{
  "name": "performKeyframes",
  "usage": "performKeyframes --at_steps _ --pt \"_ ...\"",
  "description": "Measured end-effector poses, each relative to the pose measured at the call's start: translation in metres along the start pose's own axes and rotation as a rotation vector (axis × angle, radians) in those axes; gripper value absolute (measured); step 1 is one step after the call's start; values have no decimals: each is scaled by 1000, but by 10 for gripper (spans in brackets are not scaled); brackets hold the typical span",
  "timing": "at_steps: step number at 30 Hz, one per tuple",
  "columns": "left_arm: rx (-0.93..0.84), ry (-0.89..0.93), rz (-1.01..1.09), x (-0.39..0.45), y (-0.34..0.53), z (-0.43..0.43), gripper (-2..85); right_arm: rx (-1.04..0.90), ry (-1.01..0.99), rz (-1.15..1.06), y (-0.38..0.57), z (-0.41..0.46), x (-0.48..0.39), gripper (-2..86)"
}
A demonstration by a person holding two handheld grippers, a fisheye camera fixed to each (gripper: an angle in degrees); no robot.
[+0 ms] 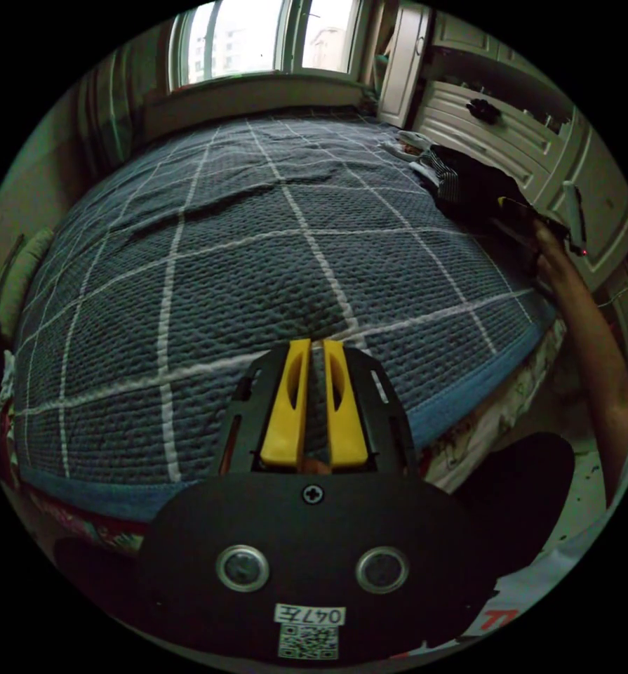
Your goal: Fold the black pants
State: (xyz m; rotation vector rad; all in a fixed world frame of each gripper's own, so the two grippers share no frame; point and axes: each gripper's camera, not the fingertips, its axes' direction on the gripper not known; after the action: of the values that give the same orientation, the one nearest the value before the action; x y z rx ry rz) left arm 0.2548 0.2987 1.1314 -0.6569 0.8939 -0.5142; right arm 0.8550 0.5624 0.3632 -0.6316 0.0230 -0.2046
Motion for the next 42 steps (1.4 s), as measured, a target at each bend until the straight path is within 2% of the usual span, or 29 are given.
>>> performKeyframes --at_steps 3,5,7,9,11,12,14,15,17,19,21,24,25,26,28,29,32,34,37,39,40,42 --pt "10 -12 14 -4 4 -12 15 139 -96 24 12 -40 -11 -6" --pt "17 5 2 -11 6 -22 13 231 -305 -20 22 -79 -32 -7" --pt "73 78 -20 -22 11 -40 13 236 -419 -113 28 -108 -61 -7" --pt "276 188 -51 -42 24 -85 44 217 -465 -234 37 -134 -96 -6" --pt "354 151 -51 -56 32 -118 95 220 -708 -409 53 -165 -139 -3" --pt "358 122 -61 -67 35 -137 130 226 -800 -442 57 -172 -149 -2" --pt "305 139 -67 -88 38 -159 138 162 -1127 -648 74 -187 -200 13" --pt "263 191 -64 -102 41 -172 138 139 -1185 -695 79 -190 -213 21" --pt "218 271 -50 -118 48 -187 139 128 -1299 -794 98 -203 -248 89" --pt "203 273 -18 -125 56 -197 138 97 -1268 -881 104 -213 -258 96" --pt "159 223 74 -120 61 -200 135 96 -1133 -843 106 -217 -253 82" --pt "111 198 165 -109 57 -194 131 135 -851 -515 110 -207 -218 57" --pt "96 195 181 -107 55 -191 132 156 -700 -395 115 -201 -204 53" --pt "62 181 212 -101 51 -184 142 171 -553 -315 120 -197 -192 49" --pt "-26 153 269 -92 46 -169 145 184 -420 -215 125 -192 -175 41" --pt "-71 125 301 -88 44 -164 126 196 -403 -144 127 -191 -164 34" --pt "20 134 377 -92 49 -187 18 192 -394 -50 135 -188 -149 17" --pt "51 111 370 -105 50 -209 7 182 -378 -29 140 -187 -145 12" --pt "176 273 213 -161 51 -264 -1 191 -390 14 146 -187 -137 8" --pt "285 403 -94 -240 59 -298 -4 189 -411 38 149 -187 -134 9" --pt "304 405 -187 -262 64 -303 -5 177 -432 46 150 -185 -133 14" --pt "303 221 -491 -336 93 -321 -8 125 -454 52 151 -179 -134 25"
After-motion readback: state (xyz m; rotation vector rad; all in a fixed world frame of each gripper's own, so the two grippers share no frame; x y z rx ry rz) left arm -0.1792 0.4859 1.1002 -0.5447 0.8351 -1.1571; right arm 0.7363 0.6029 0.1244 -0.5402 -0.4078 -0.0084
